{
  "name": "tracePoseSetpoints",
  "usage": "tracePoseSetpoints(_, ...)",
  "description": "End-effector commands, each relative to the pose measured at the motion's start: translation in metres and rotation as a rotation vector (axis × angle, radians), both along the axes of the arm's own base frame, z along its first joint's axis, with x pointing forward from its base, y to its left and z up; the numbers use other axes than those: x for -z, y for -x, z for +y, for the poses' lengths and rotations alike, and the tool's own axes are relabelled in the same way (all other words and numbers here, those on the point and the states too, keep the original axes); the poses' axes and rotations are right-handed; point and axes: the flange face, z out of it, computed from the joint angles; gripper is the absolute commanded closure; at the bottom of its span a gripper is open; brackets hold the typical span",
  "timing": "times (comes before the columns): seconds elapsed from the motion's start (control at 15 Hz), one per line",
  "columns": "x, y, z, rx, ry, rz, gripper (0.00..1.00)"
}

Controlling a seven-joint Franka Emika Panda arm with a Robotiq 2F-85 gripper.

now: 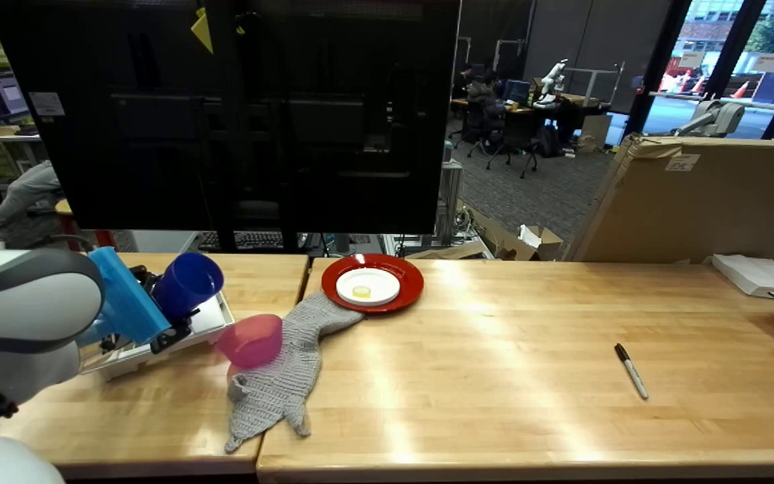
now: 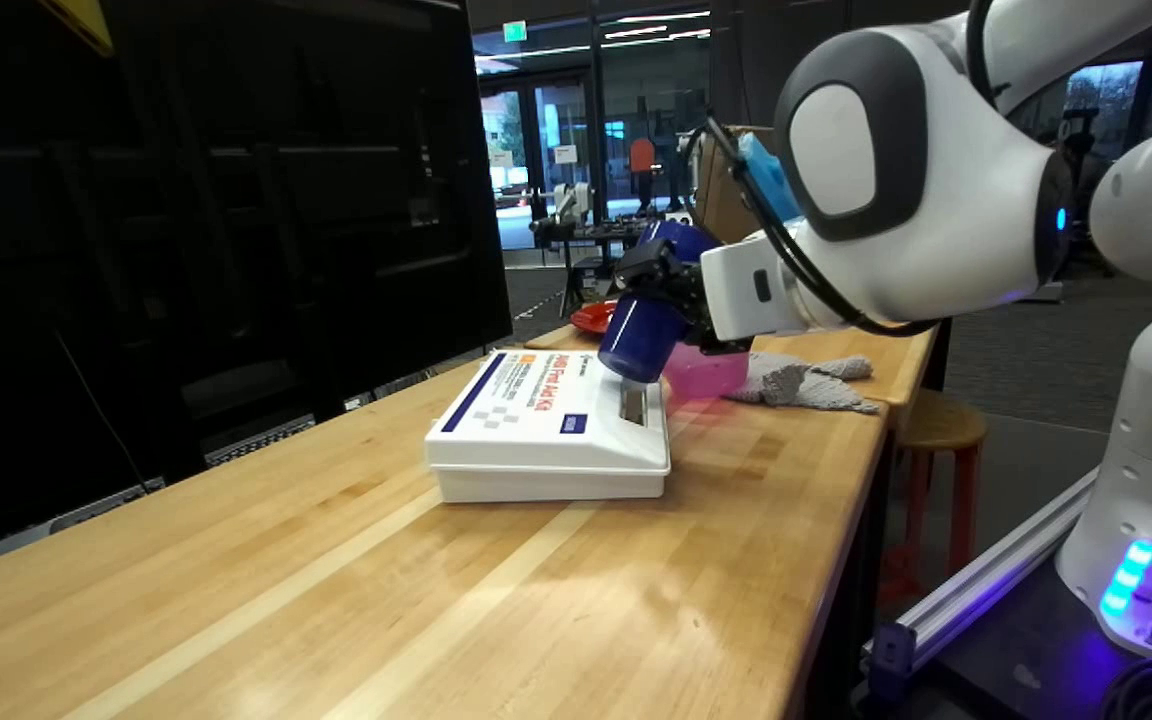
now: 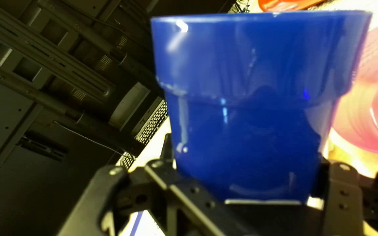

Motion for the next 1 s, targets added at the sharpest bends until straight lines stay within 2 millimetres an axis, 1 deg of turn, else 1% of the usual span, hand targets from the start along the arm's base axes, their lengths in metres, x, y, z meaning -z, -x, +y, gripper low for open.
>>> tracePoseSetpoints(0.0,-0.0042,0.0118,0.0013,-0.023,0.003,-0.017,0.42)
tracePoseSetpoints(0.07,-0.0037,0.0139,0.0015,-0.027,0.006,-0.016,0.42)
tracePoseSetpoints(0.13,0.0001,0.0076,0.0022,-0.017,0.002,0.002,0.17)
tracePoseSetpoints(0.33,0.0000,0.0111,0.0034,-0.024,0.004,-0.004,0.17)
tracePoseSetpoints(0.93,0.0000,0.0115,0.0034,-0.024,0.005,-0.006,0.17)
